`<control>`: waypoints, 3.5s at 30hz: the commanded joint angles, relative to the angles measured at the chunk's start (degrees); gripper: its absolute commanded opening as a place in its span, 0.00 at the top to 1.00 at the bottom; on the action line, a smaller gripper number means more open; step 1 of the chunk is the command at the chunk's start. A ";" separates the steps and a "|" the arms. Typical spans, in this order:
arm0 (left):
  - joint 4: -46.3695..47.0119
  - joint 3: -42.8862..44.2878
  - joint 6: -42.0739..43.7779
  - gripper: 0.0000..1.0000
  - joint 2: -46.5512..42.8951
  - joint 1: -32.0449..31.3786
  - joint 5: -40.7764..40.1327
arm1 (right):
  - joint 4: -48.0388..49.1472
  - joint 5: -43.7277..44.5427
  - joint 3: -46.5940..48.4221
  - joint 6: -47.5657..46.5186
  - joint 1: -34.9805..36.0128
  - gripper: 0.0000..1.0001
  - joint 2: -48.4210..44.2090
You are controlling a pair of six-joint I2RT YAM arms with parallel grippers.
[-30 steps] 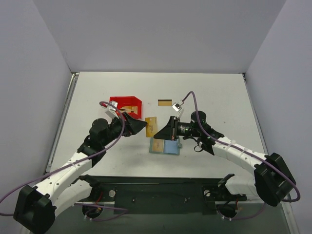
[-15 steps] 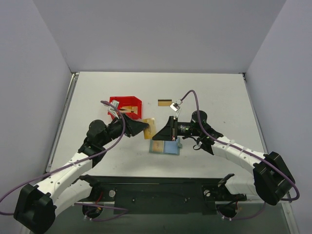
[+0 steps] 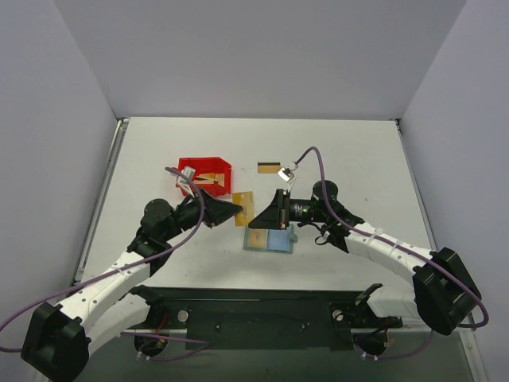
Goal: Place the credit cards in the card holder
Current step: Insert the credit card into the card holder.
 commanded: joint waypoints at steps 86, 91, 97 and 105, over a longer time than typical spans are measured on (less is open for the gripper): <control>-14.96 13.84 20.55 1.00 33.41 -13.46 -20.83 | -61.43 35.18 18.37 -21.69 -7.27 1.00 14.10; -17.06 14.63 21.69 1.00 34.12 -12.76 -22.93 | -64.07 39.59 18.98 -22.30 -6.04 1.00 13.84; -17.68 12.44 19.67 1.00 34.39 -9.43 -23.99 | -64.51 39.77 18.54 -22.30 -5.95 1.00 14.37; -18.65 12.78 19.84 1.00 38.86 -8.36 -23.55 | -64.34 38.71 19.07 -23.01 -5.51 1.00 16.65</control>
